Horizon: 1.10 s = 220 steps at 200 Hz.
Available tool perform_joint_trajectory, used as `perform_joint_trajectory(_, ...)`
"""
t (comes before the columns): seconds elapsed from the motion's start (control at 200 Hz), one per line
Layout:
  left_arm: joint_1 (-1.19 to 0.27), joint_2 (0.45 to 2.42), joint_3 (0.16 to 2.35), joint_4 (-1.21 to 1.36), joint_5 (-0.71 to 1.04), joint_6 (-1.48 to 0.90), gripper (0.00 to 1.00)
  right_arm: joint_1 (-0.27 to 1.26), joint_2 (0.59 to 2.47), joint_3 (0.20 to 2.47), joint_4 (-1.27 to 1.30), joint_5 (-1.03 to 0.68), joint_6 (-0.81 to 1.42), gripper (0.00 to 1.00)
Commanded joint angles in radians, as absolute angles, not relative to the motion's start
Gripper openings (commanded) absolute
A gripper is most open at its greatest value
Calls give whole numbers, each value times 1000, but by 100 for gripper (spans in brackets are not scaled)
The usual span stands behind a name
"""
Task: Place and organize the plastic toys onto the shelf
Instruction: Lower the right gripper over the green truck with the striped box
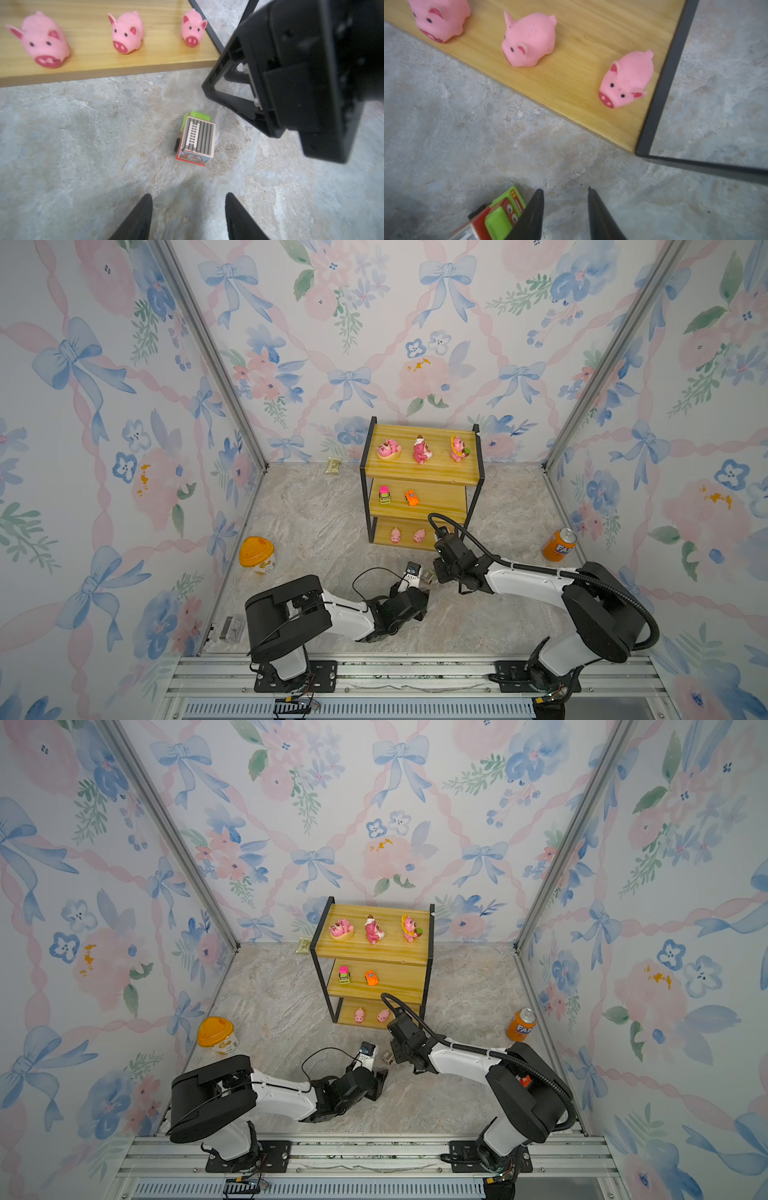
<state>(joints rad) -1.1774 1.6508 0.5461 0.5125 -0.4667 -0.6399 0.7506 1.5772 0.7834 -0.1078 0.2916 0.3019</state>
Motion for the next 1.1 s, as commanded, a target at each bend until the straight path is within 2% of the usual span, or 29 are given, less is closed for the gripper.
perform_joint_trajectory(0.0,-1168,1672,549,522,-486,-654,57,742,1604,819,-97,276,276,38)
perform_joint_trajectory(1.095,-1116,1720,560,556,-483,-647,57,812,1615,814,-133,247,254,38)
